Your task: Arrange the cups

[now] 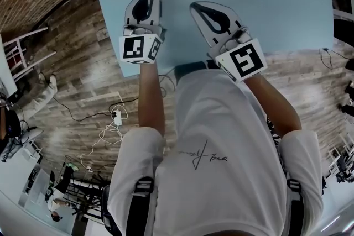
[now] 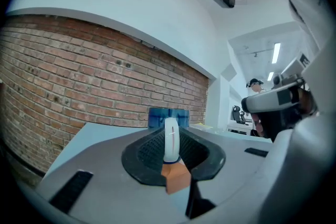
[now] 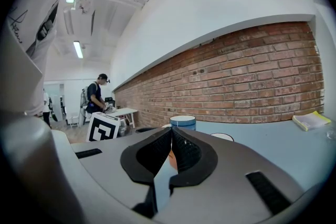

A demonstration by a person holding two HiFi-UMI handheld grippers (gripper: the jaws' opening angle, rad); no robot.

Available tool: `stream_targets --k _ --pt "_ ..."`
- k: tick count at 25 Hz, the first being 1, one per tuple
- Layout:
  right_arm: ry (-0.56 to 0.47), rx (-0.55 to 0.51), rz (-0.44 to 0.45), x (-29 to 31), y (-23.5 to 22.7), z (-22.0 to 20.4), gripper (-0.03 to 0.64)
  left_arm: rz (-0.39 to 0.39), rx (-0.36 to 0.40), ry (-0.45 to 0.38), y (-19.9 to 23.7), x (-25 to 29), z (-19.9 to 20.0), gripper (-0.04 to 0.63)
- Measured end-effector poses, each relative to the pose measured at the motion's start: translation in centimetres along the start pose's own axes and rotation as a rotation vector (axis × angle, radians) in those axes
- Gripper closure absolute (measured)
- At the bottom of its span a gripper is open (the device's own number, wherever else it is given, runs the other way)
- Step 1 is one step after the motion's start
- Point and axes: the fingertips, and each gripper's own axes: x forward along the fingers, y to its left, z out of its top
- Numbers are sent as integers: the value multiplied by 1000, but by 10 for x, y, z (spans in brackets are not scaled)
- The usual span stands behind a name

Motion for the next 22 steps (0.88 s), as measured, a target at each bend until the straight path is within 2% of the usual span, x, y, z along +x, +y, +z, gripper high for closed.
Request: stream_targets --k 17,22 --pt "31 7 16 -22 -6 -12 594 216 6 -52 -1 8 -8 540" --pt "54 -16 13 -29 -11 -21 594 254 9 -57 4 11 -15 540"
